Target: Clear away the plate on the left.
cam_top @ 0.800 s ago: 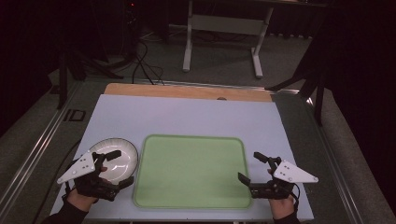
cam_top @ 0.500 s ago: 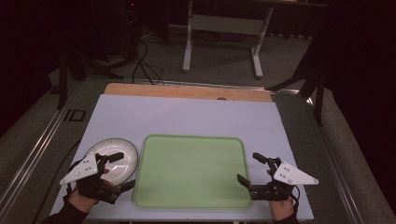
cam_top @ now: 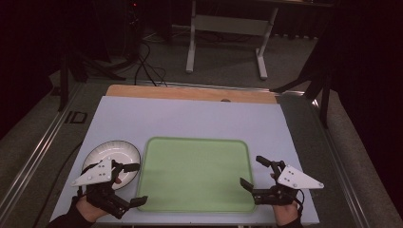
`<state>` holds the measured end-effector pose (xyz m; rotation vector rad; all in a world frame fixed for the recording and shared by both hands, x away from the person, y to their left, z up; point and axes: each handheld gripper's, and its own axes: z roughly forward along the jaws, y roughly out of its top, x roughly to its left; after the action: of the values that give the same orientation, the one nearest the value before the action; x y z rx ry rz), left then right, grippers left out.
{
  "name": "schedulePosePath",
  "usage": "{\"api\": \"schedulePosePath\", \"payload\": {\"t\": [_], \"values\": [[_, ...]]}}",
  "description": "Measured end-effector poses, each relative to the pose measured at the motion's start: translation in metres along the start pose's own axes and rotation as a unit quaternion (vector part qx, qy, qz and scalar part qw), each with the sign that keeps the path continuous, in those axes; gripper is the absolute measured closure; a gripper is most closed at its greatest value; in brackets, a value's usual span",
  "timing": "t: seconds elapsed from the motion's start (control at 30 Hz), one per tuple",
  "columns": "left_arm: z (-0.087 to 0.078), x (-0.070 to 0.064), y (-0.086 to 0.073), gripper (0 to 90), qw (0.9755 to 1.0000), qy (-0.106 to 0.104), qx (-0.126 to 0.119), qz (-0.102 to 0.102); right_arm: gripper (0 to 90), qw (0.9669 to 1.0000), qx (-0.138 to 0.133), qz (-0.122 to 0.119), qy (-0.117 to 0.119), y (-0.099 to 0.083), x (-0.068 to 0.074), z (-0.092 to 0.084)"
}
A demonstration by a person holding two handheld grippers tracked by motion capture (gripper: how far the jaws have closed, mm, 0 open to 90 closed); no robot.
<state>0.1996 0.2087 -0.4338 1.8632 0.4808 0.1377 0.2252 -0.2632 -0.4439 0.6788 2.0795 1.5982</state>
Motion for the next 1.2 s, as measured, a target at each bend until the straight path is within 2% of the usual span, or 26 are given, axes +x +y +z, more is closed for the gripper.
{"api": "schedulePosePath", "payload": {"t": [0.1,0.2,0.27,0.43,0.63,0.73,0.77,0.8,0.83,1.03,1.2], "values": [[0.000,-0.003,0.007,0.2,1.0000,-0.007,0.002,0.004,10.8,1.0000,-0.002,0.002,-0.002,0.001,0.002,0.001],[-0.003,-0.006,0.018,0.2,0.9998,-0.008,0.001,0.019,10.8,1.0000,-0.004,-0.006,-0.003,0.003,0.004,0.001],[-0.007,-0.007,0.024,0.2,0.9996,-0.004,-0.002,0.026,10.8,0.9999,-0.004,-0.011,-0.003,0.003,0.005,0.001],[-0.018,-0.001,0.040,0.3,0.9992,0.008,-0.003,0.038,10.8,0.9999,-0.009,-0.007,-0.005,0.003,0.003,0.000],[-0.028,0.014,0.050,0.3,0.9991,0.024,-0.007,0.033,10.8,0.9999,-0.009,-0.011,-0.005,0.004,0.004,0.000],[-0.033,0.021,0.053,0.3,0.9985,0.041,-0.005,0.035,10.8,0.9998,-0.011,-0.013,-0.006,0.004,0.004,0.000],[-0.038,0.025,0.054,0.3,0.9982,0.052,-0.007,0.030,10.8,0.9998,-0.013,-0.014,-0.009,0.004,0.005,0.000],[-0.038,0.025,0.054,0.3,0.9982,0.052,-0.007,0.030,10.8,0.9998,-0.013,-0.014,-0.009,0.004,0.005,0.000],[-0.043,0.029,0.054,0.3,0.9975,0.065,-0.011,0.028,10.8,0.9998,-0.012,-0.014,-0.012,0.004,0.005,-0.001],[-0.056,0.037,0.053,0.4,0.9959,0.088,-0.012,0.020,10.8,0.9998,-0.008,-0.015,-0.014,0.003,0.005,0.001],[-0.066,0.045,0.044,0.4,0.9946,0.104,-0.007,0.000,10.8,0.9998,-0.006,-0.015,-0.014,0.003,0.005,0.002]]}}
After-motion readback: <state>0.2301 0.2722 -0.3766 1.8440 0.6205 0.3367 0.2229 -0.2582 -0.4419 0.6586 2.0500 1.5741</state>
